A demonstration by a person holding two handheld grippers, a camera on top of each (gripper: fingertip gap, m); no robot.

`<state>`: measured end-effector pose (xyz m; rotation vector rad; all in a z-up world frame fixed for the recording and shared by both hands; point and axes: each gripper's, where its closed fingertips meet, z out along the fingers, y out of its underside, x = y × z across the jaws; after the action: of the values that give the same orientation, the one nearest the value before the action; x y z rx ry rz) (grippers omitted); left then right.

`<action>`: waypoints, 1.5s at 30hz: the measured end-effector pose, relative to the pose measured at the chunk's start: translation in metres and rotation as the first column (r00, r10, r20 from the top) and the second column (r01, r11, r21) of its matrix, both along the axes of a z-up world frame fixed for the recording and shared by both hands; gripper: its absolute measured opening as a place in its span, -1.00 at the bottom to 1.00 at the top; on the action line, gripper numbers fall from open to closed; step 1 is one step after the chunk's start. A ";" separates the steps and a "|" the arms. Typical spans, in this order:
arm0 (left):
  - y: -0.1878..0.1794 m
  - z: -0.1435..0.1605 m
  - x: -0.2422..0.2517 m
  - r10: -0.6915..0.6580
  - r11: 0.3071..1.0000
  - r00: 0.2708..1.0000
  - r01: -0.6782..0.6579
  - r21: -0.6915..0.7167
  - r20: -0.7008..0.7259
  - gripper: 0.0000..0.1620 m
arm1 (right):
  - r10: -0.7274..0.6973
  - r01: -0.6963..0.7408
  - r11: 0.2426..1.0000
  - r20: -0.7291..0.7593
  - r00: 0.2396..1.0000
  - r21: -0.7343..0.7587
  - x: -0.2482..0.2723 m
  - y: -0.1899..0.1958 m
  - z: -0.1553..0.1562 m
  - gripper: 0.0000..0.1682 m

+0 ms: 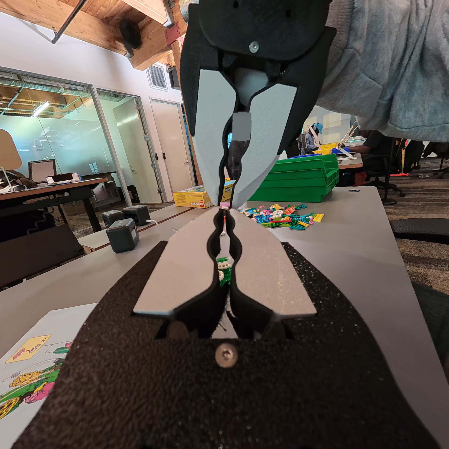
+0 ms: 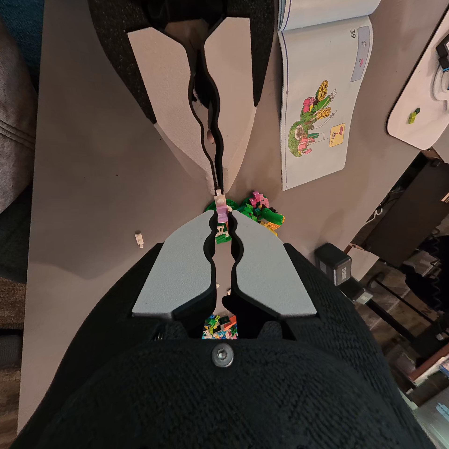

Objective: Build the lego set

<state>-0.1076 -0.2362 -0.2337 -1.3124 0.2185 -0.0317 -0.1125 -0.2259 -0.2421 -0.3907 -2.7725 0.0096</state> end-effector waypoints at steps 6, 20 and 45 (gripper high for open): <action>0.001 -0.002 -0.002 0.020 1.000 1.000 -0.020 -0.017 -0.016 -0.98 | -0.008 0.008 1.000 -0.023 1.000 0.005 -0.001 0.001 -0.002 -0.92; -0.002 0.007 0.006 0.309 0.951 0.853 -0.283 0.125 -0.421 -0.98 | 0.279 -0.197 0.960 -0.666 0.692 0.197 0.000 -0.003 0.011 -0.92; 0.002 0.002 0.031 0.304 0.952 0.740 -0.261 0.160 -0.601 -0.99 | 0.560 -0.194 0.823 -0.705 0.434 0.534 0.018 -0.003 0.006 -0.93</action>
<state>-0.0769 -0.2347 -0.2313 -1.2416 0.5752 0.6806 -0.0945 -0.2289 -0.2363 0.3286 -1.7272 -0.1786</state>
